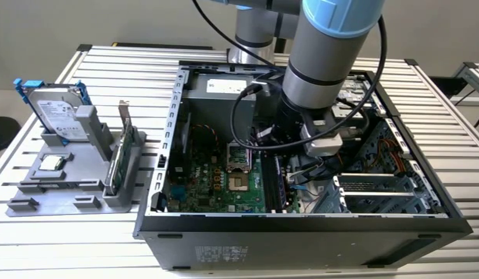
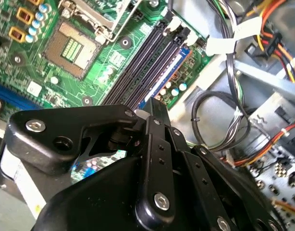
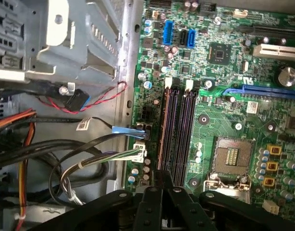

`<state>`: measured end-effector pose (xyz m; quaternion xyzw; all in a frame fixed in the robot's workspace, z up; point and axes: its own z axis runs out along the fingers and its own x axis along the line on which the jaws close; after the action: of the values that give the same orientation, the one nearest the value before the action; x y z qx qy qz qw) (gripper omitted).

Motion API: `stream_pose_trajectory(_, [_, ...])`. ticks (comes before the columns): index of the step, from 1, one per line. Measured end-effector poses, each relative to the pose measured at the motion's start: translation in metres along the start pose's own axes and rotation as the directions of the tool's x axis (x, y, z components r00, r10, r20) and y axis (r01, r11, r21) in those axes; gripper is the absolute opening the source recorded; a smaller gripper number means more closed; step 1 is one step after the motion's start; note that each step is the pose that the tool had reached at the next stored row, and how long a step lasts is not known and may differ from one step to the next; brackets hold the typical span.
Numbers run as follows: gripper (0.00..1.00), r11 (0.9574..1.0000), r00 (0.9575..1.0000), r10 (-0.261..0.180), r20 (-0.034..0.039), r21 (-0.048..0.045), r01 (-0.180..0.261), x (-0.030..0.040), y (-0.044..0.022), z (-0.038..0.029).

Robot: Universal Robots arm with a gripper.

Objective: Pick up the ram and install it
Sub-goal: 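Press down the ram until it locks into place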

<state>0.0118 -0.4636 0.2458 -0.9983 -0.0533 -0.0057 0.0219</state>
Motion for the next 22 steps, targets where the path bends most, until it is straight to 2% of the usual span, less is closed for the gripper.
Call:
stream_pose_trajectory(3, [0.00, 0.9985, 0.9985, -0.054, 0.0023, 0.0009, 0.054, 0.0000, 0.0000, 0.0001])
stream_pose_trajectory(5, [0.00, 0.9958, 0.9958, -0.091, 0.0039, 0.0015, 0.091, 0.0000, 0.0000, 0.0001])
stream_pose_trajectory(8, [0.00, 0.9894, 0.9894, -0.145, 0.0061, 0.0025, 0.145, 0.0000, 0.0000, 0.0001])
stream_pose_trajectory(11, [0.00, 0.9801, 0.9801, -0.199, 0.0084, 0.0035, 0.199, 0.0000, 0.0001, 0.0001])
stream_pose_trajectory(14, [0.00, 0.9679, 0.9678, -0.252, 0.0105, 0.0048, 0.251, 0.0000, 0.0000, 0.0003])
stream_pose_trajectory(17, [0.00, 0.9526, 0.9525, -0.304, 0.0125, 0.0062, 0.304, 0.0000, 0.0000, 0.0005])
stream_pose_trajectory(20, [0.00, 0.9348, 0.9347, -0.355, 0.0145, 0.0077, 0.355, 0.0000, 0.0000, 0.0007])
stream_pose_trajectory(22, [0.00, 0.9212, 0.9211, -0.389, 0.0157, 0.0088, 0.389, 0.0000, 0.0000, 0.0008])
